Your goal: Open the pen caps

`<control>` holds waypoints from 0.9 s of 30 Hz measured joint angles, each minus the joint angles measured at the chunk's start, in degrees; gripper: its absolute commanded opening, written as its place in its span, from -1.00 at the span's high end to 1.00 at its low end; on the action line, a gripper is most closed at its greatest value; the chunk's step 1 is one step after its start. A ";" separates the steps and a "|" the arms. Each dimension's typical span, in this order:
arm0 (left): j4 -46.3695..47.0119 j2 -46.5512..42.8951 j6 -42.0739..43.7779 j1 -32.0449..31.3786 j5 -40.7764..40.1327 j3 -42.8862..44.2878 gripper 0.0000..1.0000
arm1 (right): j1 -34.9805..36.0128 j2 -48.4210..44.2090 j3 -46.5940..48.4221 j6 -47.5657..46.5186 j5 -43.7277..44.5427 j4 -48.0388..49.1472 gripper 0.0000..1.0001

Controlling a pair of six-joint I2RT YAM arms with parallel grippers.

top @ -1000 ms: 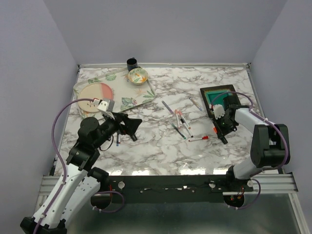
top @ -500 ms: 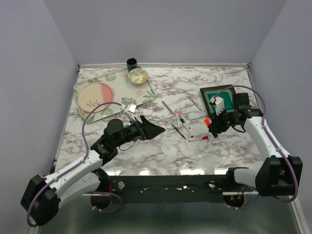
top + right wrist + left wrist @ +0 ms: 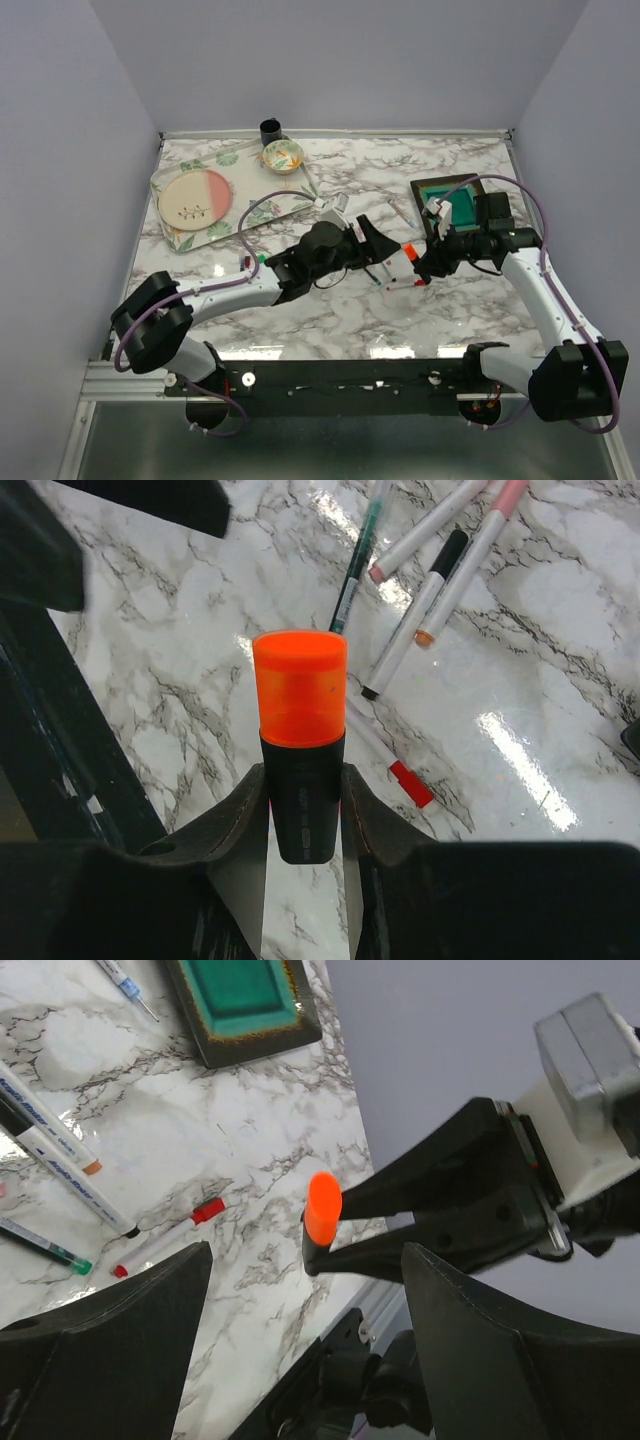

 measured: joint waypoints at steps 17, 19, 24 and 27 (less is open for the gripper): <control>-11.69 15.76 -3.39 -6.19 -10.78 16.65 0.42 | 0.68 -1.05 -0.02 0.55 -0.87 0.00 0.99; -11.43 16.00 -3.48 -6.21 -11.15 17.09 0.66 | 0.68 -1.03 -0.02 0.55 -0.85 0.02 0.99; -10.05 16.00 -3.61 -6.56 -11.93 17.44 1.00 | 0.83 -0.92 -0.02 0.57 -0.85 0.35 0.99; -8.79 15.87 -3.76 -6.56 -12.44 16.59 1.00 | 1.03 -0.70 -0.02 0.50 -0.85 0.68 0.99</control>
